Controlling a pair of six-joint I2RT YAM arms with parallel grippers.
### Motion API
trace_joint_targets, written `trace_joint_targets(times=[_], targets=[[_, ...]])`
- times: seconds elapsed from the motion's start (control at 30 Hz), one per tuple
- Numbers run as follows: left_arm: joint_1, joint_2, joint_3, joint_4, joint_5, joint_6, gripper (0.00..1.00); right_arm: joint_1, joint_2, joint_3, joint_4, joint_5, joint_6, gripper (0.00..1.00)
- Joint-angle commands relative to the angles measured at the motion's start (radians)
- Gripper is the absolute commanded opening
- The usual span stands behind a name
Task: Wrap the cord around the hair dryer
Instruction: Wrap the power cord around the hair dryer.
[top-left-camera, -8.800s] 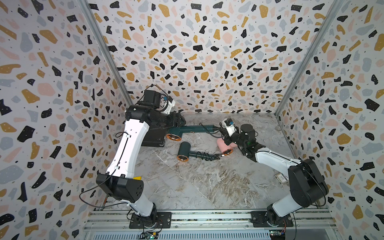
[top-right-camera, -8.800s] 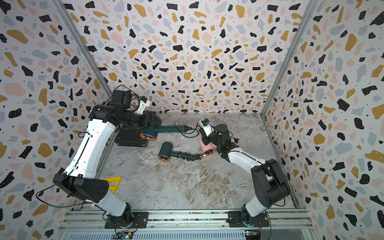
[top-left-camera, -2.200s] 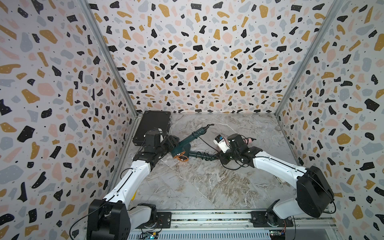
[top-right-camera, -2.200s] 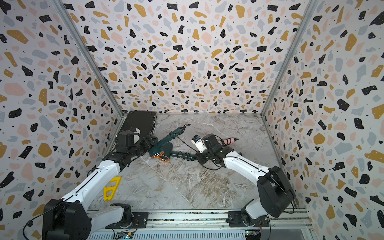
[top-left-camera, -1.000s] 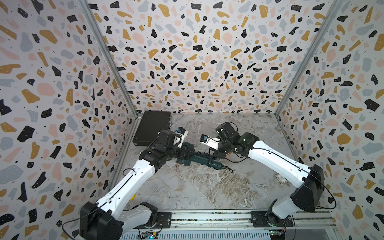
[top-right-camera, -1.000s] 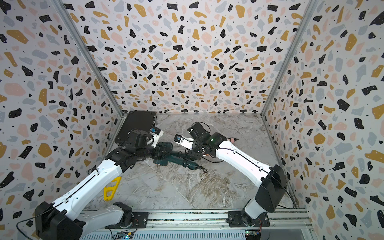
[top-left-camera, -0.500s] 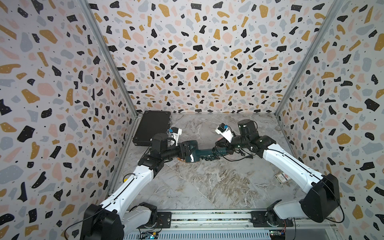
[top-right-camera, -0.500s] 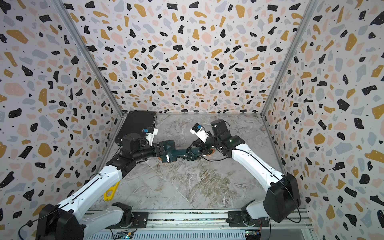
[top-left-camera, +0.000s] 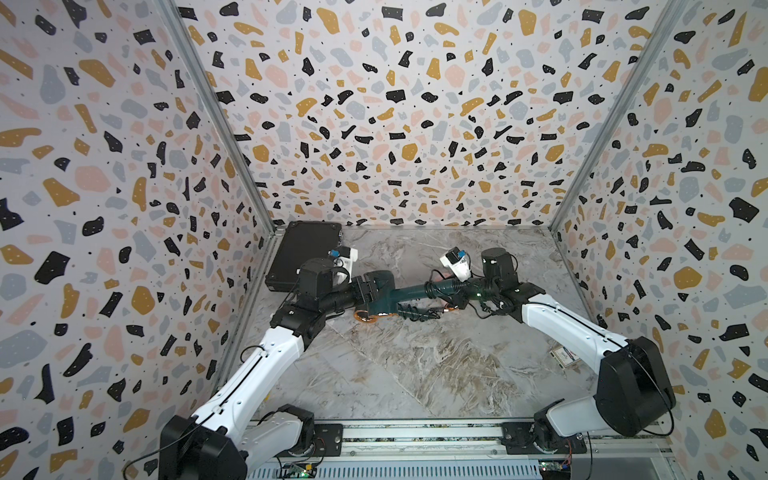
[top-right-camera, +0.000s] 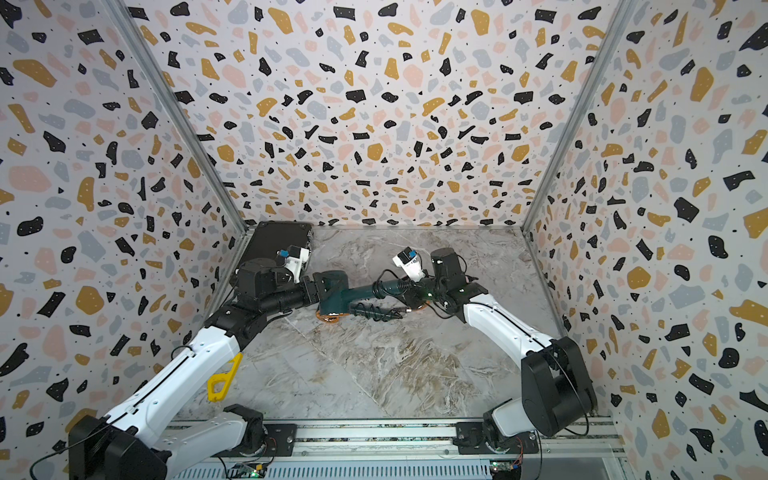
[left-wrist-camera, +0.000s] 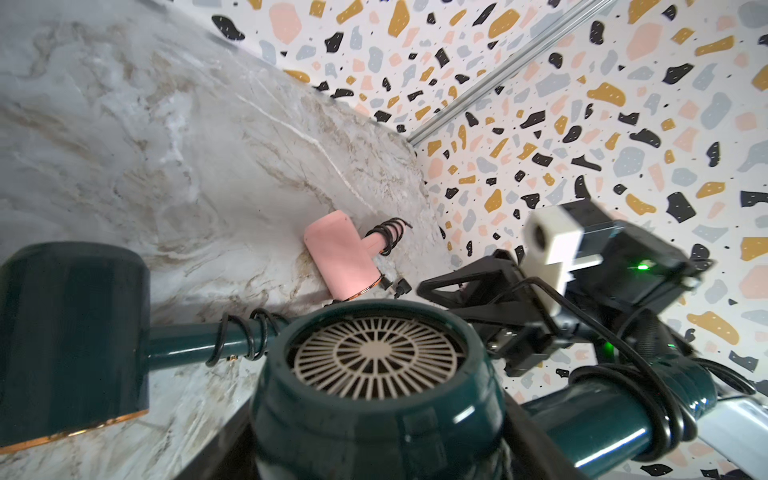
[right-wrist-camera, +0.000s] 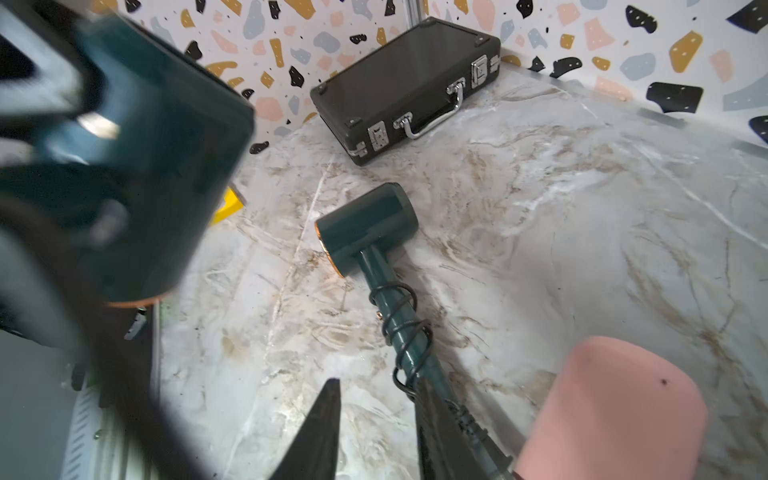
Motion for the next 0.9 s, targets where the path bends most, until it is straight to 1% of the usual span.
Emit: trace_joint_targets(times=[0.0, 0.13, 0.17, 0.27, 0.3, 0.4, 0.5, 0.6, 0.63, 0.77, 0.8, 0.87], targets=[[-0.004, -0.035, 0.068, -0.022, 0.018, 0.014, 0.0, 0.001, 0.0, -0.021, 0.07, -0.022, 0.049, 0.36], [-0.003, -0.042, 0.089, -0.05, 0.007, 0.023, 0.0, -0.003, -0.003, -0.077, 0.113, -0.023, 0.066, 0.36], [-0.003, -0.042, 0.093, -0.052, 0.007, 0.024, 0.0, -0.005, -0.006, -0.094, 0.119, -0.024, 0.067, 0.38], [0.005, -0.04, 0.103, -0.052, 0.008, 0.02, 0.0, -0.01, -0.02, -0.144, 0.122, -0.002, 0.069, 0.38], [0.013, -0.037, 0.105, -0.077, 0.009, 0.017, 0.0, -0.011, -0.026, -0.16, 0.123, 0.012, 0.073, 0.38], [0.049, -0.042, 0.099, -0.073, 0.017, -0.004, 0.0, -0.011, -0.037, -0.201, 0.098, 0.068, 0.075, 0.38], [0.085, -0.045, 0.086, -0.064, 0.013, -0.029, 0.0, -0.011, -0.038, -0.243, 0.11, 0.099, 0.111, 0.35], [0.12, -0.048, 0.065, -0.064, -0.017, -0.061, 0.0, -0.011, -0.031, -0.293, 0.18, 0.108, 0.182, 0.26], [0.129, -0.049, 0.057, -0.033, -0.038, -0.074, 0.0, -0.009, -0.027, -0.306, 0.193, 0.128, 0.204, 0.21], [0.133, -0.04, 0.015, -0.024, -0.158, -0.102, 0.0, 0.007, -0.036, -0.335, 0.198, 0.176, 0.23, 0.0], [0.136, -0.033, -0.002, -0.01, -0.174, -0.113, 0.0, 0.013, -0.039, -0.337, 0.19, 0.186, 0.23, 0.0], [0.156, -0.013, -0.048, 0.058, -0.189, -0.183, 0.0, 0.037, -0.047, -0.327, 0.127, 0.221, 0.209, 0.0]])
